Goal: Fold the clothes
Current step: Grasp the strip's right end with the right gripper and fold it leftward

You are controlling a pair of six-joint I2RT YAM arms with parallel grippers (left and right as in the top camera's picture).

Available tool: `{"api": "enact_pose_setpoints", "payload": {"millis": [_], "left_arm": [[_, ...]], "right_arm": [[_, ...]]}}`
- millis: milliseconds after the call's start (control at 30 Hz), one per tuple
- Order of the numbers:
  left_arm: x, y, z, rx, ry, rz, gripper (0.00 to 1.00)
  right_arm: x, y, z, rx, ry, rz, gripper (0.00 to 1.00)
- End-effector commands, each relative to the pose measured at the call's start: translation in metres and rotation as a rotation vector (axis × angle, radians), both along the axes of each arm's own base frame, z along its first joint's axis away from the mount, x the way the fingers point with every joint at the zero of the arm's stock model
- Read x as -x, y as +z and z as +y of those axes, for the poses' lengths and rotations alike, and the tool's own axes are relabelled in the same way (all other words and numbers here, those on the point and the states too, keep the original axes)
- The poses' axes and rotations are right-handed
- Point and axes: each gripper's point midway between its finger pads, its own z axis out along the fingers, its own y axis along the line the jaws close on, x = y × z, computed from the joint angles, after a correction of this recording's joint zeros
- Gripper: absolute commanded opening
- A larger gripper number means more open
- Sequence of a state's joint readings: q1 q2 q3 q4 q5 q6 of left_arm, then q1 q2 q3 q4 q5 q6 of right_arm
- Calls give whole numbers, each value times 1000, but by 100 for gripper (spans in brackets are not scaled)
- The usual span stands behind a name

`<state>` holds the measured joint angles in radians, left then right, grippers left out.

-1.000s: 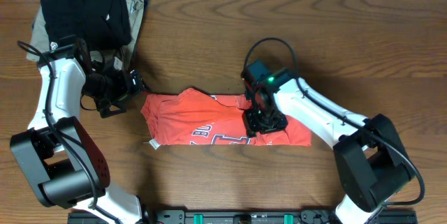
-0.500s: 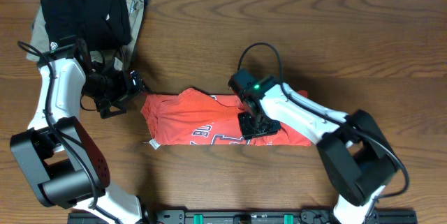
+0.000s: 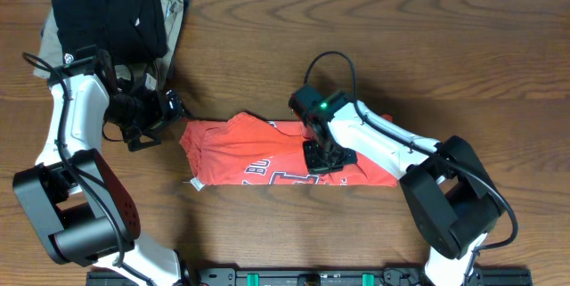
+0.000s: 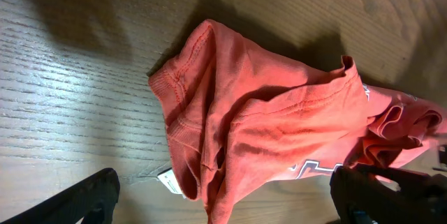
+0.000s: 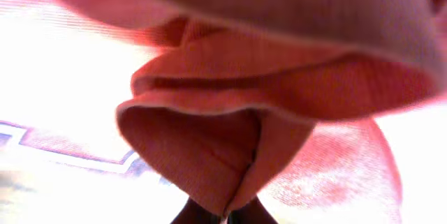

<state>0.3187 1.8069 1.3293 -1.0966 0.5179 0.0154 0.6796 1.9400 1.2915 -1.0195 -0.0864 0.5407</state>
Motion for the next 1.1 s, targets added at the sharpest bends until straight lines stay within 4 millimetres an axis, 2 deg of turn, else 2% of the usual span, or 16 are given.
{"api": "enact_pose_setpoints", "payload": {"millis": [0,133,400,633,700,767,800,900,1000,1067], "left_arm": [[1,-1,-2,8,-7,5,98],[0,-1,-2,7,-7,1,98],[0,-1,-2,7,-7,1,98],[0,-1,-2,7,-7,1,98],[0,-1,-2,7,-7,1,98],[0,-1,-2,7,-7,1,98],[0,-1,-2,7,-7,1,98],[0,-1,-2,7,-7,1,98],[0,-1,-2,7,-7,1,98],[0,-1,-2,7,-7,1,98]], "right_arm": [[-7,10,10,-29,-4,-13,1],[-1,13,24,-105,-10,33,1],[2,13,27,-111,-14,41,2],[5,16,41,-164,3,46,2],[5,16,41,-164,3,47,19],[5,16,38,-162,21,50,63],[4,16,36,-156,22,51,69],[1,21,21,-107,-2,57,67],[-11,38,-2,-24,-30,31,61],[-24,55,-20,41,-46,-25,63]]}}
